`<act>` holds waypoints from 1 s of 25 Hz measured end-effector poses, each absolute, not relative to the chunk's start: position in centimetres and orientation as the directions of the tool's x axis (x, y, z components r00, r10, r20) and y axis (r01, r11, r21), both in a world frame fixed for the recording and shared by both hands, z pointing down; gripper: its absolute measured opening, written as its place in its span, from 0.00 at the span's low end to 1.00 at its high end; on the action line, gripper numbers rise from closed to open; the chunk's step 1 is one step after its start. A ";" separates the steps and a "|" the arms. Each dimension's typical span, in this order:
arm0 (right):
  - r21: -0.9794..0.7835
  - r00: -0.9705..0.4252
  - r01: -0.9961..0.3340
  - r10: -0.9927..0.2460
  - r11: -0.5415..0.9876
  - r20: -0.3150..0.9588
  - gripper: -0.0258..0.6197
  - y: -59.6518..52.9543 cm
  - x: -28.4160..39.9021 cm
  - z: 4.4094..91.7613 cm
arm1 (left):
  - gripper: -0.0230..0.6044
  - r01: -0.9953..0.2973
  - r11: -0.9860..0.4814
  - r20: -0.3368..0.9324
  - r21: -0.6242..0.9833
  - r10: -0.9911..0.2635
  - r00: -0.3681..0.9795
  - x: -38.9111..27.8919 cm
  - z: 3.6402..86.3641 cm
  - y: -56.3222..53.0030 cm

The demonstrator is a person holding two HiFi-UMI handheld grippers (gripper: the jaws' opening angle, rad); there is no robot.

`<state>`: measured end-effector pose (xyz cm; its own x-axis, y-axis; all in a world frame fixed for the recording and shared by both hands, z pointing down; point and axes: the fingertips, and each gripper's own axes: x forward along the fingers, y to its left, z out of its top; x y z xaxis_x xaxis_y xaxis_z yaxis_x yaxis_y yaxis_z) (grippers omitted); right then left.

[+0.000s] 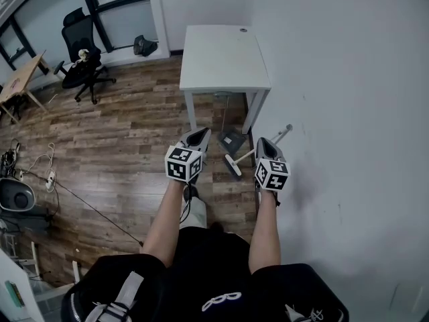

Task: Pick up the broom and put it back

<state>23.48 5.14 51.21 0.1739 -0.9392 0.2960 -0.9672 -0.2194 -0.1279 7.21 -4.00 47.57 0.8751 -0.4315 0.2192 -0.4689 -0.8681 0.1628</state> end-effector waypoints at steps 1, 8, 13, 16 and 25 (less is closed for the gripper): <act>-0.129 0.173 -0.967 -0.939 -0.219 0.297 0.08 5.4 23.3 51.3 | 0.07 -0.467 -0.869 0.218 0.165 -0.429 0.877 7.0 47.6 -3.6; -0.139 0.157 -0.969 -0.944 -0.204 0.290 0.08 6.9 21.6 51.3 | 0.07 -0.483 -0.860 0.221 0.163 -0.445 0.868 4.9 48.1 -2.1; -0.132 0.133 -0.975 -0.945 -0.179 0.300 0.08 7.6 19.7 52.3 | 0.07 -0.507 -0.849 0.224 0.152 -0.470 0.854 2.9 48.7 -1.4; -0.129 0.122 -0.977 -0.944 -0.168 0.305 0.08 8.3 19.0 52.6 | 0.07 -0.516 -0.843 0.224 0.154 -0.479 0.849 2.2 49.0 -0.7; -0.133 0.120 -0.977 -0.941 -0.169 0.317 0.08 9.6 17.7 53.9 | 0.07 -0.524 -0.839 0.235 0.147 -0.485 0.842 0.6 50.1 0.9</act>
<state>17.69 9.56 53.88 0.1195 -0.9408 0.3172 -0.9765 -0.1690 -0.1333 0.57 0.93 50.08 0.8421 -0.4854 0.2353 -0.5244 -0.8388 0.1466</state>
